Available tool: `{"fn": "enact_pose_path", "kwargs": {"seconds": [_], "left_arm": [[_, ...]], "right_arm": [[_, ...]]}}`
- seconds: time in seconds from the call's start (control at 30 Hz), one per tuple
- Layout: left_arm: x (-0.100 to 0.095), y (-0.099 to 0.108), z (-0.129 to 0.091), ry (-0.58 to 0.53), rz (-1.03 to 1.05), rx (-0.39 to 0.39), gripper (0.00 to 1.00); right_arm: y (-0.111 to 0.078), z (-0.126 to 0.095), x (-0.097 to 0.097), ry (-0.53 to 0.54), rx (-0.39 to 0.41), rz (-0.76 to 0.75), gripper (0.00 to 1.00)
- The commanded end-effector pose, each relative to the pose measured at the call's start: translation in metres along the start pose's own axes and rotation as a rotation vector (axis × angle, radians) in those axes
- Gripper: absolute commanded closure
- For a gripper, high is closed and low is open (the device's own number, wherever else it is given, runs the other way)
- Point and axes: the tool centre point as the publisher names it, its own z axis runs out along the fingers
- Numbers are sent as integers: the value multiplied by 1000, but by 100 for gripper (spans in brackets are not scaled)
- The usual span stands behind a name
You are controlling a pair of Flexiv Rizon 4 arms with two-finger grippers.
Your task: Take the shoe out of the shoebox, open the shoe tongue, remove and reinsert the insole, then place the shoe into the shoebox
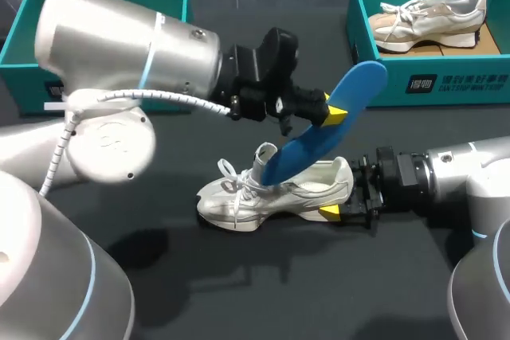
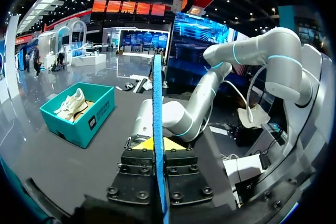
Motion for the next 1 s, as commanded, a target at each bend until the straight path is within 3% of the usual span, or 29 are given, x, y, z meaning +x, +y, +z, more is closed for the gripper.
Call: {"fn": "enact_pose_path", "kwargs": {"seconds": [0.03, 0.13, 0.3, 0.43, 0.8, 1.0], "left_arm": [[1, 7, -27, 7, 3, 56, 100], [1, 7, -27, 7, 3, 56, 100], [11, 1, -56, 10, -55, 205, 100], [34, -10, -93, 121, -142, 310, 100], [34, -10, -93, 121, -142, 310, 100], [51, -10, -109, 86, -163, 399, 100]], "right_arm": [[1, 1, 2, -1, 4, 1, 100], [1, 1, 2, -1, 4, 1, 100], [1, 1, 2, -1, 4, 1, 100], [1, 1, 2, -1, 4, 1, 100], [1, 1, 2, -1, 4, 1, 100], [1, 1, 2, -1, 4, 1, 100]]}}
